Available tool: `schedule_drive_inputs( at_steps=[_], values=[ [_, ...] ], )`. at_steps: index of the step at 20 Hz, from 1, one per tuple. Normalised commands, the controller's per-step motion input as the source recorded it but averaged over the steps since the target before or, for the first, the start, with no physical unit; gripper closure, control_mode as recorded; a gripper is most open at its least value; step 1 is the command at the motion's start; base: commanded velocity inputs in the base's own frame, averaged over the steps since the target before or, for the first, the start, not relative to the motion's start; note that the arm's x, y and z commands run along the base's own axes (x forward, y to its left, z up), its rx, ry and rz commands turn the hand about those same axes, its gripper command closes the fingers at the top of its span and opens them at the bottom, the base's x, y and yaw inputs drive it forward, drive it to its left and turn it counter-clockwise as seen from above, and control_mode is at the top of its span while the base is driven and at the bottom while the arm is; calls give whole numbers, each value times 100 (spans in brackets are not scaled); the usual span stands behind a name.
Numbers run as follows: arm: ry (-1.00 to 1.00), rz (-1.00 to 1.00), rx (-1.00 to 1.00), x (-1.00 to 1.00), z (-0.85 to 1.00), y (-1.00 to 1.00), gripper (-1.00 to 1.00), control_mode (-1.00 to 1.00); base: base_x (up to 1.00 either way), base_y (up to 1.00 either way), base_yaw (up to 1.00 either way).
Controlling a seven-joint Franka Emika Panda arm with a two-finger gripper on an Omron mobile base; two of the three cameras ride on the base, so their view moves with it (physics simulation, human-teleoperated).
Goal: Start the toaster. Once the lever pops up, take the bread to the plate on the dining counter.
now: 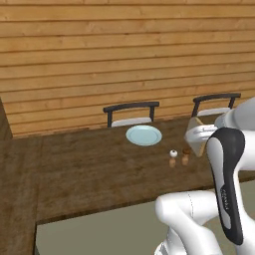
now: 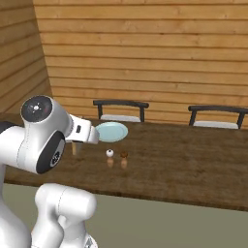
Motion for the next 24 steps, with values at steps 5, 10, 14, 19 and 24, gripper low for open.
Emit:
schedule_drive_inputs(
  at_steps=[5, 10, 14, 19, 24],
  values=[
    [0, 0, 0, 0, 0, 0, 100, 100, 0, 0, 0],
    [0, 0, 0, 0, 0, 0, 100, 100, 0, 0, 0],
    [0, 5, 0, 52, 0, 0, 100, -100, 0, 0, 0],
    [14, 11, 0, 100, 0, 0, 100, -100, 0, 0, 0],
    [20, 11, -2, 100, -2, 5, 100, -100, 0, 0, 0]
  ],
)
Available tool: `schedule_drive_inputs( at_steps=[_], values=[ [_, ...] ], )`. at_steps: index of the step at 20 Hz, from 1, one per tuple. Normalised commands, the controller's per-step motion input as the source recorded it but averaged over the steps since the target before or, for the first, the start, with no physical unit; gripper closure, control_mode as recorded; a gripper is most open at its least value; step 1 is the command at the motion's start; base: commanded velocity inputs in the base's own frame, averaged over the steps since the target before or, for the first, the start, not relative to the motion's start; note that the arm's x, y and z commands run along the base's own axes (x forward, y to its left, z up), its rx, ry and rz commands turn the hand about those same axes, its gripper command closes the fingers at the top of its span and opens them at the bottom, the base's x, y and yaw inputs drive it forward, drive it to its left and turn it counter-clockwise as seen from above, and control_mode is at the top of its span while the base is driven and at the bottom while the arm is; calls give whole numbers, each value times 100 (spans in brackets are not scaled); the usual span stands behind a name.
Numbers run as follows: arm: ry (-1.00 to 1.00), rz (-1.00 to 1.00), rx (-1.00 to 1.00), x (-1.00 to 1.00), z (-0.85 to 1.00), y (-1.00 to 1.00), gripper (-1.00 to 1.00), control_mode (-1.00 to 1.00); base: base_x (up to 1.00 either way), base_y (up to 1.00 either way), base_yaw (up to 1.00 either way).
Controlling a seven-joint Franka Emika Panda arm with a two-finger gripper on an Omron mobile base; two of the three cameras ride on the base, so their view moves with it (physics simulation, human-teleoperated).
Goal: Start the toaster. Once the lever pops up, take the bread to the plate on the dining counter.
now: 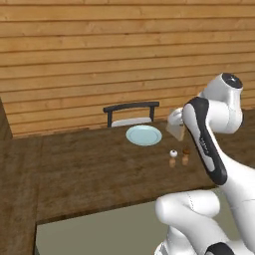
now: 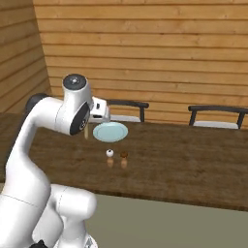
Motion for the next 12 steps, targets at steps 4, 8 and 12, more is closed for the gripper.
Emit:
schedule_drive_inputs(
  at_steps=[4, 8, 12],
  values=[
    [18, 13, -2, 100, -9, 7, 100, -100, 0, 0, 0],
    [17, 15, -2, 100, -18, 6, 100, -100, 0, 0, 0],
    [11, 6, -2, 67, -39, 0, 100, -100, 0, 0, 0]
  ],
)
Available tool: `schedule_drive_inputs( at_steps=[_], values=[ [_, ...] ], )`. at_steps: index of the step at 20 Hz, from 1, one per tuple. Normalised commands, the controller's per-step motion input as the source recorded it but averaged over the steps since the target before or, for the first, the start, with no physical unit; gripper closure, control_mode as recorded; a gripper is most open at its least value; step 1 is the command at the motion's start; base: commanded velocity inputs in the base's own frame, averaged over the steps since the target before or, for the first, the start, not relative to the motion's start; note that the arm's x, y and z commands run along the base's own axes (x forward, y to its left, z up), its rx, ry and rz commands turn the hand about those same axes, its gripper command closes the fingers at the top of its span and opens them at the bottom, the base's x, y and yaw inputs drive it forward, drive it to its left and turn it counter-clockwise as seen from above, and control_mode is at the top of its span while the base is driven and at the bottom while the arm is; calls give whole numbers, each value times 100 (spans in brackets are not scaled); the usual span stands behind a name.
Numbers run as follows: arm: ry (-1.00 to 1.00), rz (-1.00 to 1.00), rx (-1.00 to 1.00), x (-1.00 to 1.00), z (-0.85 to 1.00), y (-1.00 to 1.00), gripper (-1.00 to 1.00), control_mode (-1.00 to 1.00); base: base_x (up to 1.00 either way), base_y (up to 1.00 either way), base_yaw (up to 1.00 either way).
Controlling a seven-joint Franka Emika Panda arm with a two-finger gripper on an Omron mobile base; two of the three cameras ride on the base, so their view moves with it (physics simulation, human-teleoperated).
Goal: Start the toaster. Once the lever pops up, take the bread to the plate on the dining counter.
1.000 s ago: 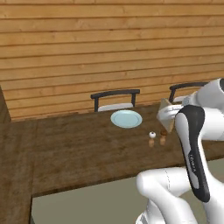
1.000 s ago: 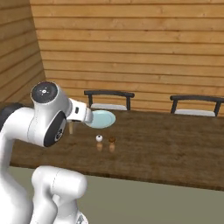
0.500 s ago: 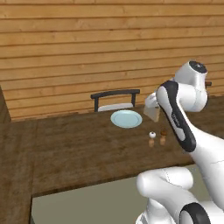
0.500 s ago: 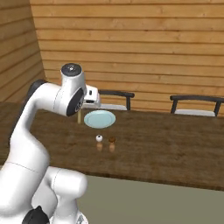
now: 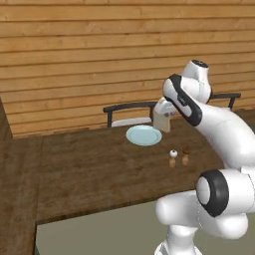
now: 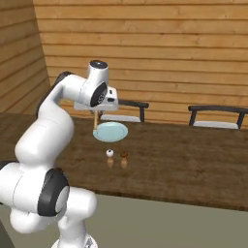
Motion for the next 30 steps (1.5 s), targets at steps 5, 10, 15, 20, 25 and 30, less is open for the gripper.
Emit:
schedule_drive_inputs(
  at_steps=[5, 10, 15, 20, 25, 30],
  values=[
    [6, 0, -3, 55, -49, 5, 100, -100, 0, 0, 0],
    [0, 0, 0, 57, -49, 22, 100, -100, 0, 0, 0],
    [-5, 0, 0, 40, -36, 16, 100, -100, 0, 0, 0],
    [-1, 0, 0, 43, -31, 8, 100, -100, 0, 0, 0],
    [-1, 0, 4, 10, -16, 0, 100, -100, 0, 0, 0],
    [-10, 0, 4, 7, -28, 0, 100, -100, 0, 0, 0]
  ],
)
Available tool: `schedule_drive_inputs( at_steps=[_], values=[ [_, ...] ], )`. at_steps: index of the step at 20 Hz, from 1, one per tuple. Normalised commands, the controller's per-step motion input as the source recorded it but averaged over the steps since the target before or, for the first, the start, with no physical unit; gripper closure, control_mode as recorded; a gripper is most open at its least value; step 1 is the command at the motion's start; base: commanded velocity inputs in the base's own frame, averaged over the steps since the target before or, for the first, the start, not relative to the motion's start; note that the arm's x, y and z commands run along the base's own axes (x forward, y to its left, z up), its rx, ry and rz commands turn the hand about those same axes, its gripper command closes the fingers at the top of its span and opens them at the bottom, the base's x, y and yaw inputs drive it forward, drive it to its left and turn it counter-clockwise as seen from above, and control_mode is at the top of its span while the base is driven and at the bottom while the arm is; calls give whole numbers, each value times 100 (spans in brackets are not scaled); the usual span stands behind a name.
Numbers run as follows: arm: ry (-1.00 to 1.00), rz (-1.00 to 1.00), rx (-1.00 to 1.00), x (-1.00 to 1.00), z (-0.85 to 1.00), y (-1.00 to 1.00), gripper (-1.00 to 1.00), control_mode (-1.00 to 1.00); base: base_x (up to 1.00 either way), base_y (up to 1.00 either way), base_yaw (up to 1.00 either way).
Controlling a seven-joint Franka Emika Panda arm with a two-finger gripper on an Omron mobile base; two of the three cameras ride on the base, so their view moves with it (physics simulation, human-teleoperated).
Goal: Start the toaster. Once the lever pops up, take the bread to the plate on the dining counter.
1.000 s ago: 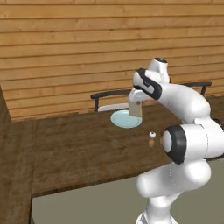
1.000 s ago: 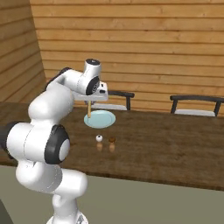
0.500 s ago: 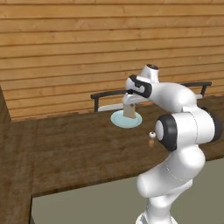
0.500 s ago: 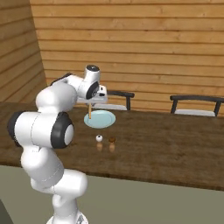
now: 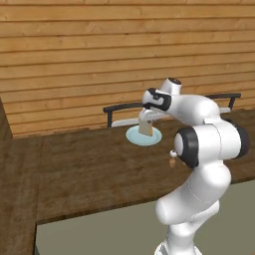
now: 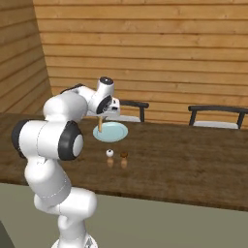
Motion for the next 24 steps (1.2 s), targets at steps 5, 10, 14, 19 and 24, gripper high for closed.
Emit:
schedule_drive_inputs(
  at_steps=[5, 10, 14, 19, 24],
  values=[
    [-12, 0, 3, 34, -28, 0, 100, -100, 0, 0, 0],
    [-9, 0, 1, 35, -18, 0, 100, -100, 0, 0, 0],
    [0, 0, 3, 1, 0, 1, 100, -100, 0, 0, 0],
    [2, 0, 4, 0, -3, 3, 100, -100, 0, 0, 0],
    [7, 0, 4, 0, -1, 0, 100, -100, 0, 0, 0]
  ],
)
